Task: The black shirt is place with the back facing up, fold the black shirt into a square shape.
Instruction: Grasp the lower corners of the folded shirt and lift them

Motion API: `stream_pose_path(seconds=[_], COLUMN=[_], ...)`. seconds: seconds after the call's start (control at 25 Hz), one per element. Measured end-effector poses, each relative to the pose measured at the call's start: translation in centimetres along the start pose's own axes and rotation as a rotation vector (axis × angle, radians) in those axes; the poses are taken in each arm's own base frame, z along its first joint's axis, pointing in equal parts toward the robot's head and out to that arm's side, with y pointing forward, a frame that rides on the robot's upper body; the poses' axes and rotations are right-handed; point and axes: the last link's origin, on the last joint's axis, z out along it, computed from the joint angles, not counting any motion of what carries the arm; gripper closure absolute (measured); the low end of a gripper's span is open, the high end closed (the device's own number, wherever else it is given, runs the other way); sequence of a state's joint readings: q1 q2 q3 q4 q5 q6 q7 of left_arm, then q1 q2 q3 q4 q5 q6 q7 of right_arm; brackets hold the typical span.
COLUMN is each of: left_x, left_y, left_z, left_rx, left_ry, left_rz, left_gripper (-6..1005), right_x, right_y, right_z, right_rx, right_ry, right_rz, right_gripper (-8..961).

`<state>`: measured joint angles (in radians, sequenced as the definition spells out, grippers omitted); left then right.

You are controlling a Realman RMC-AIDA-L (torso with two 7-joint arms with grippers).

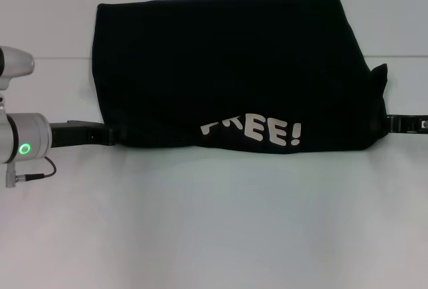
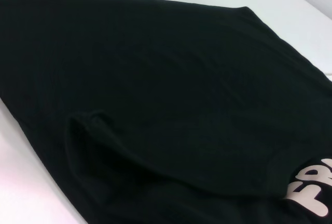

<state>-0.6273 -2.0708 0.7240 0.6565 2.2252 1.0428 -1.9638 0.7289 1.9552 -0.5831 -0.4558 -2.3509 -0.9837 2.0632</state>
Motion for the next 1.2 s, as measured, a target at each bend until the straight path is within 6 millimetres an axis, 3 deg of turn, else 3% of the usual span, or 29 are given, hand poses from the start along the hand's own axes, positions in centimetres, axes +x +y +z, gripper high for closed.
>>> stream_pose_path(seconds=[0.24,0.68,1.2], left_x=[0.0,-0.3,-1.3], left_y=[0.0,-0.8,-0.8], left_z=[0.0,-1.6,-4.4], left_rx=[0.002,-0.007,-0.101], left_ry=[0.001,0.025,-0.02], left_rz=[0.001,-0.05,-0.053], left_gripper=[1000,1000,1001], right_x=[0.1,0.4,3.3], right_y=[-0.2,-1.8,-2.3], right_z=[-0.1,-1.6,-4.1], right_rx=[0.005,0.035,-0.068], right_ry=[-0.002,-0.027,-0.035], right_rz=[0.0,0.009,-0.021], right_gripper=[903,922,920])
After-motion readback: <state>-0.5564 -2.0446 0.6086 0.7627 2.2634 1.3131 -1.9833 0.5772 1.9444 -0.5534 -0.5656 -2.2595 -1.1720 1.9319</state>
